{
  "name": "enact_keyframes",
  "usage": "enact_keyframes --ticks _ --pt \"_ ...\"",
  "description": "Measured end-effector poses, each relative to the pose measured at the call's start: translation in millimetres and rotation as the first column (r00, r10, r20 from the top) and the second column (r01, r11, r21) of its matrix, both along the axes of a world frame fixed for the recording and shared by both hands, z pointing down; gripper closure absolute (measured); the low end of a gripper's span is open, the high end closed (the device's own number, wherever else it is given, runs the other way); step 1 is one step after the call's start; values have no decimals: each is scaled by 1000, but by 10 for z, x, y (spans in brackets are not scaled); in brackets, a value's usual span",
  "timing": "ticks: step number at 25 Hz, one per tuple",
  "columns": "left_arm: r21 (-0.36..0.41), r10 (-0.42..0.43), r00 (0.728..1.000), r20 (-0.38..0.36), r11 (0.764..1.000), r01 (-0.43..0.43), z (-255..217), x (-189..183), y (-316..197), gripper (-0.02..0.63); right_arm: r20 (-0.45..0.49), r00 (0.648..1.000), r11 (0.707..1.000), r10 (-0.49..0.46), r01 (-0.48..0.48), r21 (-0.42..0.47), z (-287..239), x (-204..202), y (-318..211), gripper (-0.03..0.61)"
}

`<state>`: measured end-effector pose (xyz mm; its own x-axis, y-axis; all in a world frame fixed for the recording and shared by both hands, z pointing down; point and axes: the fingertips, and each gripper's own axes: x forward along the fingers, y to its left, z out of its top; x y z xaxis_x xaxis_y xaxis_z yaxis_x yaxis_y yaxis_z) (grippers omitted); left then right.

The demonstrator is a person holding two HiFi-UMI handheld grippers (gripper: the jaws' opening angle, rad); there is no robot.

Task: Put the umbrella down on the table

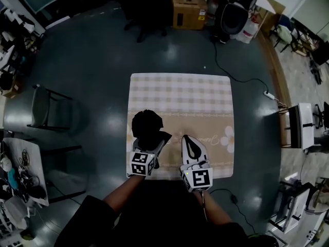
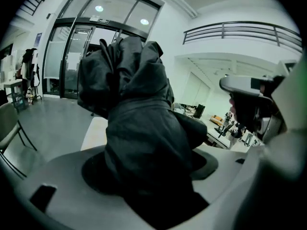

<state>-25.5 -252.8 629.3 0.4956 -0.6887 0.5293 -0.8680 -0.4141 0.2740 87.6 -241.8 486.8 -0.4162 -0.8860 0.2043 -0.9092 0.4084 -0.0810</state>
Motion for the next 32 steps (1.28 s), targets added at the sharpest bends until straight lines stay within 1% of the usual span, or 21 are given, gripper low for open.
enact_keyframes --ticks 5,10,13,21,25,27,30,32 --pt "-76 22 999 31 997 -19 317 98 -179 256 4 1000 1000 1 -1 -29 98 137 -226 561" --pt "-148 69 992 107 988 -53 771 147 -229 256 -5 1000 999 4 -4 -38 206 265 -315 561" --pt "-171 101 983 151 982 -75 965 176 -260 258 -1 1000 998 20 -20 -56 282 342 -330 561" --pt "-261 120 976 181 963 -70 1363 250 -345 258 7 998 992 64 -63 -112 565 531 -323 561" --pt "-296 135 970 202 953 -71 1520 283 -382 258 -7 997 988 72 -72 -136 723 620 -322 561" --pt "-311 138 968 210 948 -68 1579 218 -410 258 -10 997 986 75 -75 -151 790 579 -345 561" --pt "-330 150 964 221 941 -71 1680 85 -448 256 -5 997 984 76 -76 -162 845 416 -374 561" --pt "-346 160 961 226 935 -74 1755 163 -464 256 1 997 984 73 -72 -165 862 517 -373 561"
